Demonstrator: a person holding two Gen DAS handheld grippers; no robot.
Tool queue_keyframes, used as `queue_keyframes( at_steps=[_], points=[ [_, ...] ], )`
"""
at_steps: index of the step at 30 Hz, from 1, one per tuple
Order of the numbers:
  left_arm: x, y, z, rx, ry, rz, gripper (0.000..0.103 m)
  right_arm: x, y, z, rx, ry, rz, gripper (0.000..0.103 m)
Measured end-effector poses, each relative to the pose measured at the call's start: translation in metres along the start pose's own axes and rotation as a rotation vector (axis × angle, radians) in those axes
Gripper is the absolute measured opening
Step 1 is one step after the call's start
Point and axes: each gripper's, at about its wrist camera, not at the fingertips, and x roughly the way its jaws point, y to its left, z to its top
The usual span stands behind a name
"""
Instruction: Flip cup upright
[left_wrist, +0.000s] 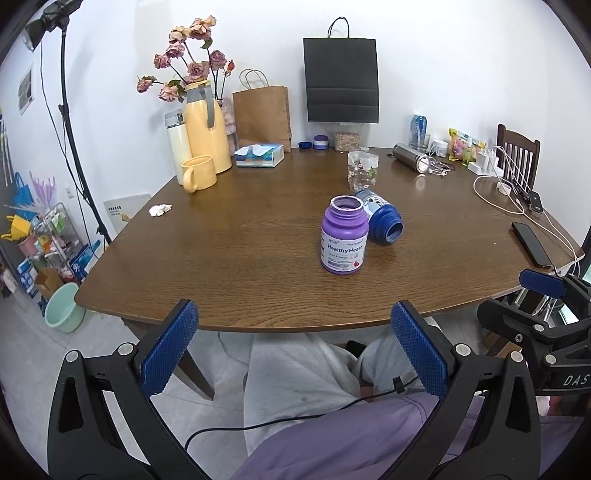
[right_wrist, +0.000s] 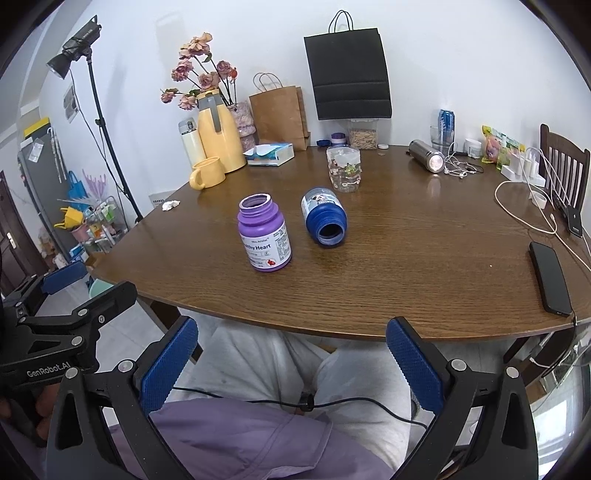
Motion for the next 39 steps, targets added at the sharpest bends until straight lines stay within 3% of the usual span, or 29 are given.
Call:
queue_keyframes(
  at_steps=[39],
  points=[
    [-0.0025, -0.0019, 0.0003, 0.01, -0.019, 0.012, 0.103, -0.0059, 0.0049, -0.0025, -0.038, -0.041, -0.021, 0.103]
  ],
)
